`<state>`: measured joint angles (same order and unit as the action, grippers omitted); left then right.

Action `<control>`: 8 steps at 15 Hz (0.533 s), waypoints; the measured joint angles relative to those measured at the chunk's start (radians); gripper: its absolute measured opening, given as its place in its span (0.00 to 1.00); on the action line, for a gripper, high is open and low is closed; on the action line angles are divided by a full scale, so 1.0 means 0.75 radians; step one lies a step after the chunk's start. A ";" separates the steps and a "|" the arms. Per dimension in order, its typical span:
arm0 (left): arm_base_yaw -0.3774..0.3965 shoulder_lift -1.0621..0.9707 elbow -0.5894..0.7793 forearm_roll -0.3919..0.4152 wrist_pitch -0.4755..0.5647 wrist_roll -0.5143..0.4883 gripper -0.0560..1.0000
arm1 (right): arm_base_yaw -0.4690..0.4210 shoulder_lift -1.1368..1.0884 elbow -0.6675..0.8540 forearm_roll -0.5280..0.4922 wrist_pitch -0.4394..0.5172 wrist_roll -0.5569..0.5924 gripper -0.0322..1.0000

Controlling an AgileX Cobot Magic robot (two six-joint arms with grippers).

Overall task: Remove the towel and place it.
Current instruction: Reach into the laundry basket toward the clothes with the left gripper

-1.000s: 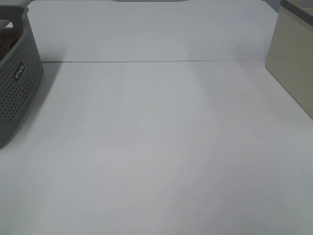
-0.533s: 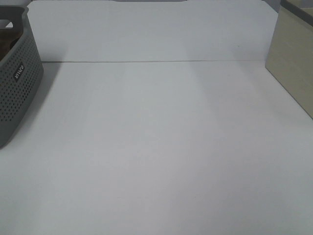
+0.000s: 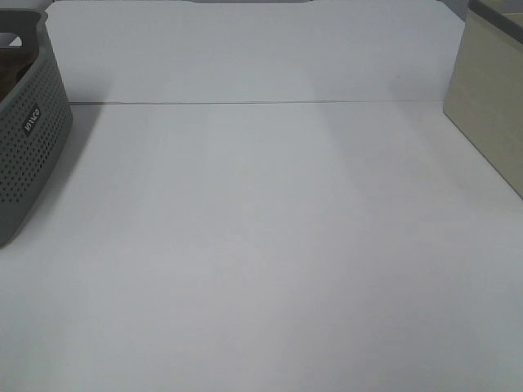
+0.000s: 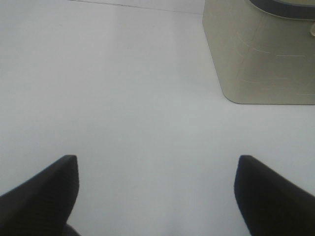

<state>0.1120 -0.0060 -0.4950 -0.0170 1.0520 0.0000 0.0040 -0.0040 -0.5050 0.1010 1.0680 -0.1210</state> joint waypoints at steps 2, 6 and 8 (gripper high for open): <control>0.000 0.000 0.000 0.000 0.000 0.000 0.99 | 0.000 0.000 0.000 0.000 0.000 0.000 0.83; 0.000 0.000 0.000 0.000 0.000 0.000 0.99 | 0.000 0.000 0.000 0.000 0.000 0.000 0.83; 0.000 0.000 0.000 0.003 0.000 0.000 0.99 | 0.000 0.000 0.000 0.000 0.000 0.000 0.83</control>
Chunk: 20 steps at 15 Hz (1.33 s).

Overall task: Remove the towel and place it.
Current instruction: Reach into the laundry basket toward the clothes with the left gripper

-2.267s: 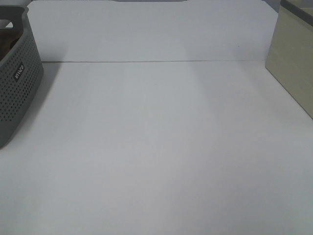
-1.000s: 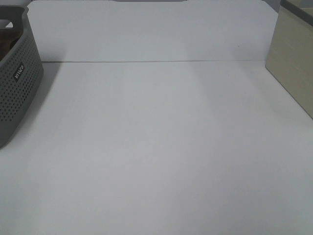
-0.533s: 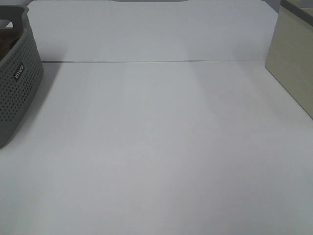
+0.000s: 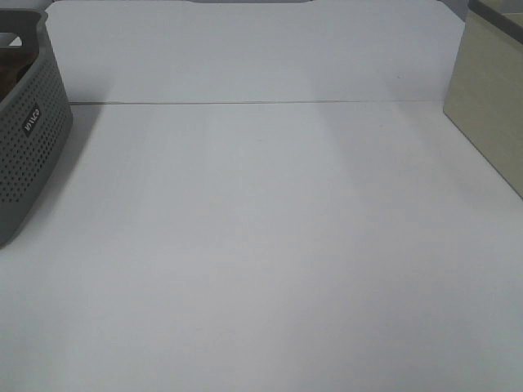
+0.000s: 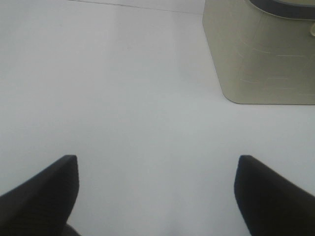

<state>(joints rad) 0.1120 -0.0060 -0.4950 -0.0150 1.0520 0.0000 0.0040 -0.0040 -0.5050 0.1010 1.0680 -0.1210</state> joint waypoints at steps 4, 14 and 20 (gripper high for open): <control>0.000 0.000 0.000 0.000 0.000 0.000 0.99 | 0.000 0.000 0.000 0.000 0.000 0.000 0.83; 0.000 0.000 0.000 0.005 0.000 0.000 0.99 | 0.000 0.000 0.000 0.000 0.000 0.000 0.83; 0.000 0.112 -0.071 -0.001 0.055 0.119 0.99 | 0.000 0.000 0.000 0.000 0.000 0.000 0.83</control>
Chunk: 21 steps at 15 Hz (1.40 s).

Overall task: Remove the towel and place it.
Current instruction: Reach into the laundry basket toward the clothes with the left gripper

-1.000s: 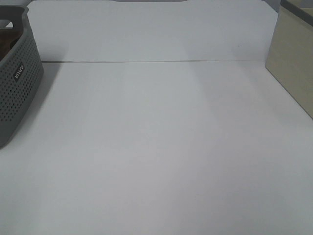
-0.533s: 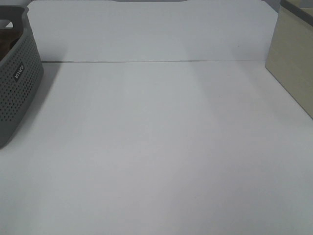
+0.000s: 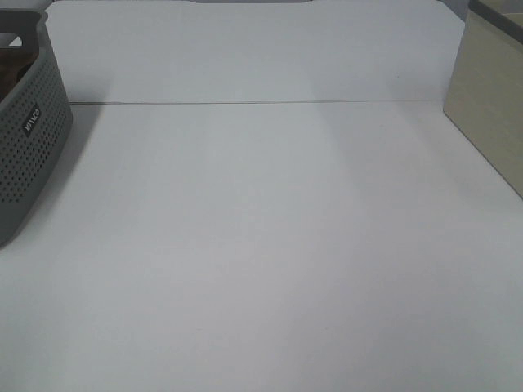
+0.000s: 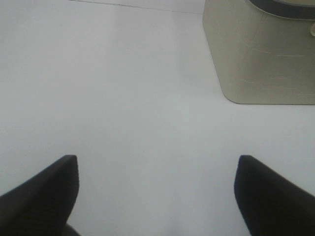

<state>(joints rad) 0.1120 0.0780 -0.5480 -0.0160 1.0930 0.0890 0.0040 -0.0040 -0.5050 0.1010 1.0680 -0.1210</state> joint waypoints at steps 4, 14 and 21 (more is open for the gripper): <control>0.000 0.441 -0.297 -0.083 0.159 0.423 0.98 | 0.000 0.000 0.000 0.000 0.000 0.000 0.83; -0.092 1.633 -1.232 0.273 0.163 1.052 0.96 | 0.000 0.000 0.000 0.000 0.000 0.000 0.83; 0.043 2.279 -1.591 0.313 0.159 1.224 0.95 | 0.000 0.000 0.000 0.000 0.000 0.000 0.83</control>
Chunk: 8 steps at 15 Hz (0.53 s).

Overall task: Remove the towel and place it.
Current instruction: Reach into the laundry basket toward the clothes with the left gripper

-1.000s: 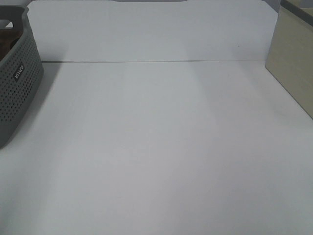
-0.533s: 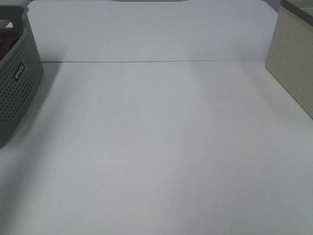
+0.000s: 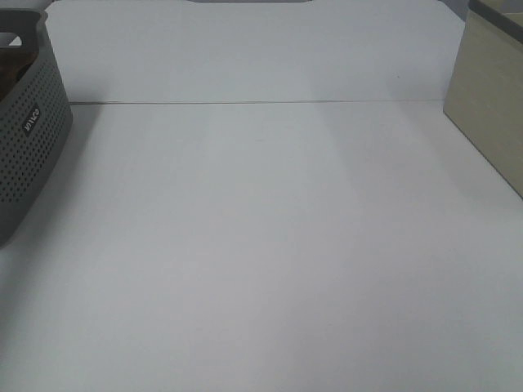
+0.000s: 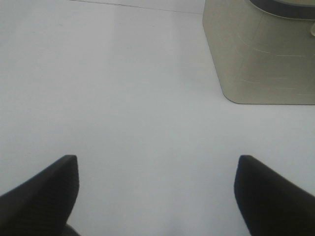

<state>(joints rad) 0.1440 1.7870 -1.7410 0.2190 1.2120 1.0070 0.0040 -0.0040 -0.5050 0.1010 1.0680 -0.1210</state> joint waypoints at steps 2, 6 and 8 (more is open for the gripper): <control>0.047 0.143 -0.057 0.011 -0.001 0.057 0.95 | 0.000 0.000 0.000 0.000 0.000 0.000 0.83; 0.105 0.368 -0.143 0.051 -0.051 0.109 0.94 | 0.000 0.000 0.000 0.000 0.000 0.000 0.83; 0.107 0.448 -0.188 0.059 -0.104 0.125 0.94 | 0.000 0.000 0.000 0.000 0.000 0.000 0.83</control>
<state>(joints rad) 0.2240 2.1230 -1.8820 0.2630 1.1340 1.1010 0.0040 -0.0040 -0.5050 0.1010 1.0680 -0.1210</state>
